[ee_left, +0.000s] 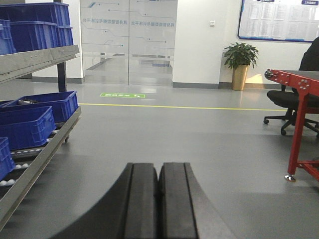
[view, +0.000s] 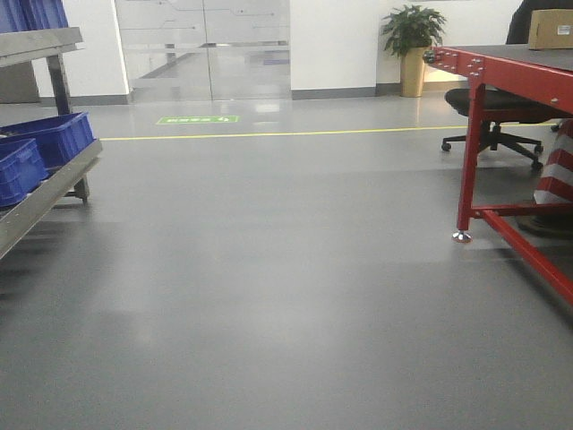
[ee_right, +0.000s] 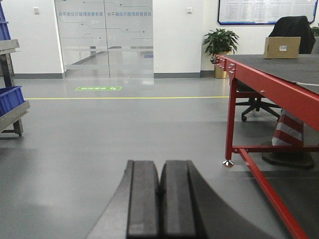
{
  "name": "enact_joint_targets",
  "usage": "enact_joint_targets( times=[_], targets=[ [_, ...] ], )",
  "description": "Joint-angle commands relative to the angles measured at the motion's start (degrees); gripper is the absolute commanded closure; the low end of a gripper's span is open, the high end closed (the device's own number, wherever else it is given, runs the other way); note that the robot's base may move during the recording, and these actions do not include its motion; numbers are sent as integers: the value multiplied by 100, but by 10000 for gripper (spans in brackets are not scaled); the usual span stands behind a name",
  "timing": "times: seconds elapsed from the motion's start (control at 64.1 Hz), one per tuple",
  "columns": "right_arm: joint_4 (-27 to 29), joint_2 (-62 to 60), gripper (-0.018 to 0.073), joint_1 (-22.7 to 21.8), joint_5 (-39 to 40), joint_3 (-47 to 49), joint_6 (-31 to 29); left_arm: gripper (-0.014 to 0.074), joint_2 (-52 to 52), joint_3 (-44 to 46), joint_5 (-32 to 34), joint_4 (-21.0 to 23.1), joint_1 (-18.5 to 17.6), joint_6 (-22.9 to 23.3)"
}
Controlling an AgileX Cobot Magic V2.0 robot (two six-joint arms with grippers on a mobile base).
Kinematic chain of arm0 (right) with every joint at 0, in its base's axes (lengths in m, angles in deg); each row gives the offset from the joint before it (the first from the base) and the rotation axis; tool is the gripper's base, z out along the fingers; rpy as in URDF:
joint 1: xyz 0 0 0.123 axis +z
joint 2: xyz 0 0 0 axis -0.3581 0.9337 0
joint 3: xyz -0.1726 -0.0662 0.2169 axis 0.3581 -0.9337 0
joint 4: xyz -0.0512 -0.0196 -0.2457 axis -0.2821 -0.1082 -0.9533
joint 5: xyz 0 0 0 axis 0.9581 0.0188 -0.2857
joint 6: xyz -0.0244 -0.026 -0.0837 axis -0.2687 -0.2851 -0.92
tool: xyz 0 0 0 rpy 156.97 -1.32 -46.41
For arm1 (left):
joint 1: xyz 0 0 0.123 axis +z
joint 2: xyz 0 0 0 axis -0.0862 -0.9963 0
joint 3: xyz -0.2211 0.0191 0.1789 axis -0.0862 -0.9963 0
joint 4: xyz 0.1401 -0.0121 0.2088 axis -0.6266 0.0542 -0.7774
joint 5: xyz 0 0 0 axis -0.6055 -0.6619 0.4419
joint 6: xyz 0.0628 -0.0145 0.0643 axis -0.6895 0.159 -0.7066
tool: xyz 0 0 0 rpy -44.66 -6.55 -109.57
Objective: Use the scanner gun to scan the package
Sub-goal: 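Drive the base forward along the aisle past the blue crates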
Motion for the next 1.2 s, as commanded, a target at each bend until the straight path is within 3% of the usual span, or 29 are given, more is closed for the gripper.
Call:
enact_joint_targets(
  times=[0.0,1.185],
  targets=[
    [-32,-21,724,-27,127,21,-9,707,30,24,74,-14,-28,7],
    [-32,-21,724,-27,127,21,-9,707,30,24,88,-14,-28,7]
  ],
)
